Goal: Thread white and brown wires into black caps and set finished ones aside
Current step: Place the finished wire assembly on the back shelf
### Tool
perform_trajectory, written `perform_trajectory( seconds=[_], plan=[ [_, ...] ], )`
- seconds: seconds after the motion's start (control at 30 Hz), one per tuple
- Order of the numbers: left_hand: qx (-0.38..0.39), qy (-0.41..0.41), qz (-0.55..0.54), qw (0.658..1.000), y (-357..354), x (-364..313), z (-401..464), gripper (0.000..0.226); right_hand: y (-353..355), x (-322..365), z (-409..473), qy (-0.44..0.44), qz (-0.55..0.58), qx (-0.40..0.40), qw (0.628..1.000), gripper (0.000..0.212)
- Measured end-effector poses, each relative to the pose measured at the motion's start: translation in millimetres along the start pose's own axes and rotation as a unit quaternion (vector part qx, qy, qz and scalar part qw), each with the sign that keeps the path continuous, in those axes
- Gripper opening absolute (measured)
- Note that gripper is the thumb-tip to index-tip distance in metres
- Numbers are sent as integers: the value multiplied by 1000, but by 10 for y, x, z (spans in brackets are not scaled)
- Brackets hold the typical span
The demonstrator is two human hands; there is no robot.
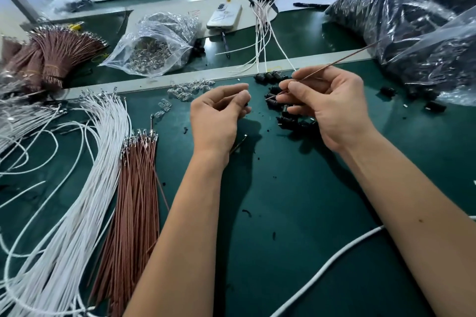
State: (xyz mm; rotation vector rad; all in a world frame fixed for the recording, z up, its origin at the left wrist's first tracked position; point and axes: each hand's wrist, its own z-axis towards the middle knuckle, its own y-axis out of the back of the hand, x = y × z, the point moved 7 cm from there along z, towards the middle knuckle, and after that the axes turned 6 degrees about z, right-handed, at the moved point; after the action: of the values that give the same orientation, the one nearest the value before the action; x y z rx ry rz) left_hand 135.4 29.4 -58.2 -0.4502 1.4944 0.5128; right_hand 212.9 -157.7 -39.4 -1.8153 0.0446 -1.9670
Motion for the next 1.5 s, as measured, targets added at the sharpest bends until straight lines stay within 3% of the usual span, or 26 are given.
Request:
perform_trajectory(
  seconds=[0.17, 0.4, 0.83, 1.2, 1.5],
  plan=[
    [20, -7, 42, 999, -74, -19, -37, 25, -13, 31, 14, 24, -7, -13, 1000, 9],
    [39, -8, 90, 995, -126, -18, -82, 19, 42, 76, 13, 55, -6, -33, 998, 11],
    [74, -11, 57, 996, -212, -13, -76, 24, -3, 65, -20, 81, -29, -35, 996, 14],
    [30, -111, 42, 992, -193, -171, -104, 22, 0, -19, 1, 23, 14, -26, 999, 11],
    [16, -97, 6, 995, -180, -134, -76, 22, 91, 45, -5, 58, -9, -80, 995, 13]
  ],
)
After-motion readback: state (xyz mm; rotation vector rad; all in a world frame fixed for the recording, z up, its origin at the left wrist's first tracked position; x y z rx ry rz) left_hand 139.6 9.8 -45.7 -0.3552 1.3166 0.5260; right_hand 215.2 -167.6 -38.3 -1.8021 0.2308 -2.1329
